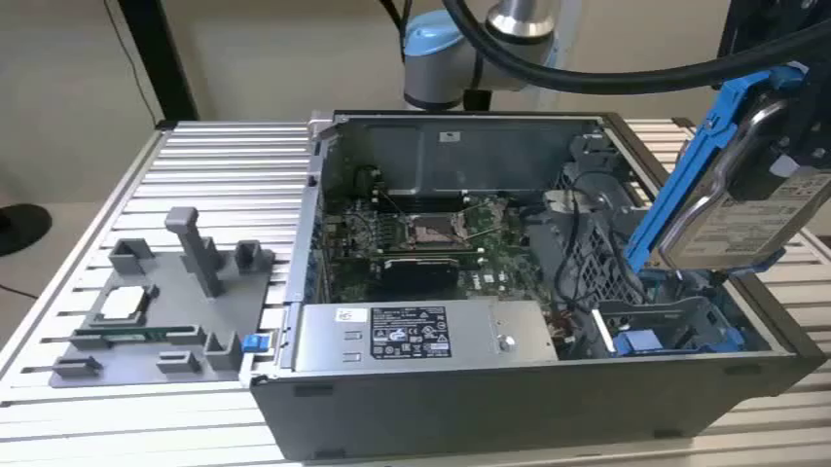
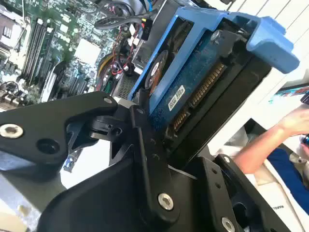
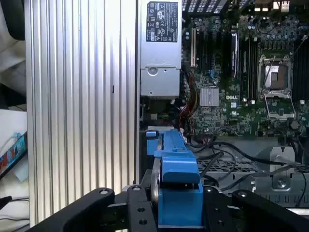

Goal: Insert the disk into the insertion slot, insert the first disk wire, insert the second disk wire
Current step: 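Insert the disk into the insertion slot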

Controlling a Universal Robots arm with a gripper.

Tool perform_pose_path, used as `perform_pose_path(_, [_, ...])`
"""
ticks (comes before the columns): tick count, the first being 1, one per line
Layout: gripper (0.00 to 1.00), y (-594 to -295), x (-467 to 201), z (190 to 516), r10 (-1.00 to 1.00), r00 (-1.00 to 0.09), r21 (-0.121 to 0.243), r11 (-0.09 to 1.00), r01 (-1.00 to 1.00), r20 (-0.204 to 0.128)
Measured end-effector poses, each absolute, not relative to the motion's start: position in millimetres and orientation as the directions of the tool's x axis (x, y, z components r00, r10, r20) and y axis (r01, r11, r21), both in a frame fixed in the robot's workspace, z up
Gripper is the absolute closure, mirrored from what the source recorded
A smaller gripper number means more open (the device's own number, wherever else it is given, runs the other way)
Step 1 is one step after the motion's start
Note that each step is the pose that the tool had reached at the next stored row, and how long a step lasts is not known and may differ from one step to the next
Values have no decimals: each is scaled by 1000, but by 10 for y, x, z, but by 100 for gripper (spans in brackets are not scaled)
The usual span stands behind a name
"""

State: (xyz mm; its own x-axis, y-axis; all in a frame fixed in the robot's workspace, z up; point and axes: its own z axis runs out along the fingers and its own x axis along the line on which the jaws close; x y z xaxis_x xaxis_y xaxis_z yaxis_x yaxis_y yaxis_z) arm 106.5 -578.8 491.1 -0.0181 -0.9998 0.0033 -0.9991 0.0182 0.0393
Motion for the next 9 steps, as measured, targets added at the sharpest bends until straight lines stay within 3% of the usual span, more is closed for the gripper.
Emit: perform_pose_path(9, [100,-5788,1065,4911,-1000,-18,39,18,-999,3])
